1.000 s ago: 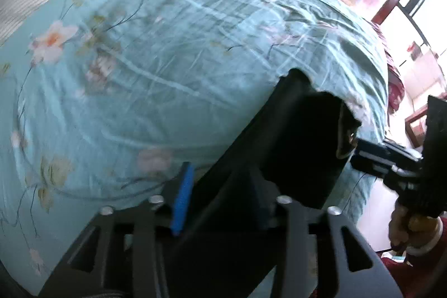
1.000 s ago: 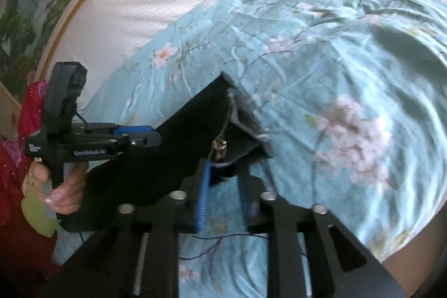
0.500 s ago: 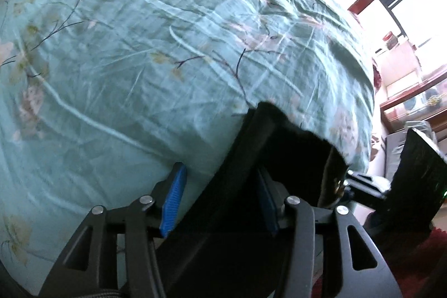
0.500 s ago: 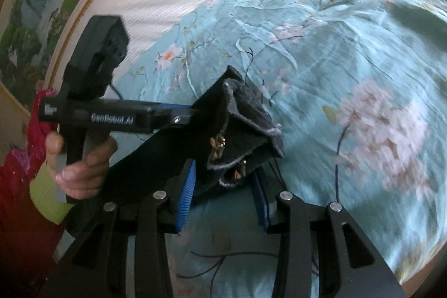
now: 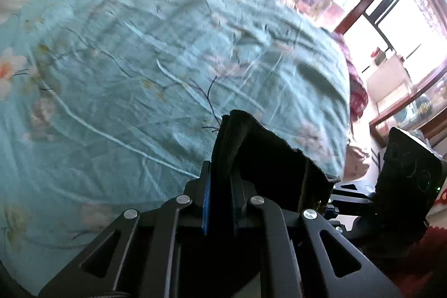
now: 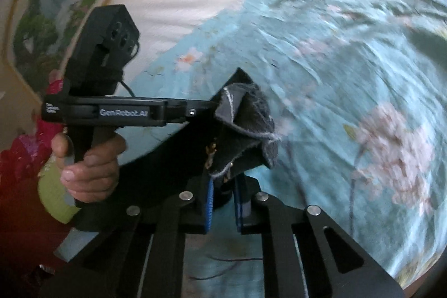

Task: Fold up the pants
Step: 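Grasp the folded pants edge with the right gripper while the left gripper grasps beside it, then lift the dark pants with both grippers and swing them over the pants body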

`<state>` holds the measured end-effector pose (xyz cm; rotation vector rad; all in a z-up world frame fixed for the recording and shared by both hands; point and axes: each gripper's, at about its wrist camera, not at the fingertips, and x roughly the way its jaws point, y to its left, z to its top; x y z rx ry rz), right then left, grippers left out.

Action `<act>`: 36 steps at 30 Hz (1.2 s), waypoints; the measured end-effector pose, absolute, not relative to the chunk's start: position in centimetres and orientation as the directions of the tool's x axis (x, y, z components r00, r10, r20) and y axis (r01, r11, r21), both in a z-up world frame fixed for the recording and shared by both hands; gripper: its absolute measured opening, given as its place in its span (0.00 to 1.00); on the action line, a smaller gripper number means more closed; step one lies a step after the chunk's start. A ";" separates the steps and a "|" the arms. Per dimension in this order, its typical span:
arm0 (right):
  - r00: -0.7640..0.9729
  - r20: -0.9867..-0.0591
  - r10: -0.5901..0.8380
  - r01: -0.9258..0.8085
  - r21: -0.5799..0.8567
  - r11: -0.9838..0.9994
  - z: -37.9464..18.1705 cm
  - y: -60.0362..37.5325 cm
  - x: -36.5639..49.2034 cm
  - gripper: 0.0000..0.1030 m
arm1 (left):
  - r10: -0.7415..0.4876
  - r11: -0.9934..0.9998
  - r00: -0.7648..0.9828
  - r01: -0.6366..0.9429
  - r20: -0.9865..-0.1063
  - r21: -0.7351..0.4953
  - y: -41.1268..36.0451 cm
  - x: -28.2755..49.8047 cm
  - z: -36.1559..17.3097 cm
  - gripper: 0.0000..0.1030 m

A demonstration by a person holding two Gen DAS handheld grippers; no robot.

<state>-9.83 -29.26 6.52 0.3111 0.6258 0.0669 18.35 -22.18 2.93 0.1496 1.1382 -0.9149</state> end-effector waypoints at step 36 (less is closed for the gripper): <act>0.541 -0.716 0.441 -0.435 0.211 0.876 3.1 -11.4 -4.1 0.13 | -0.586 0.809 0.386 0.222 -0.713 -0.545 3.2 9.8 1.5 0.06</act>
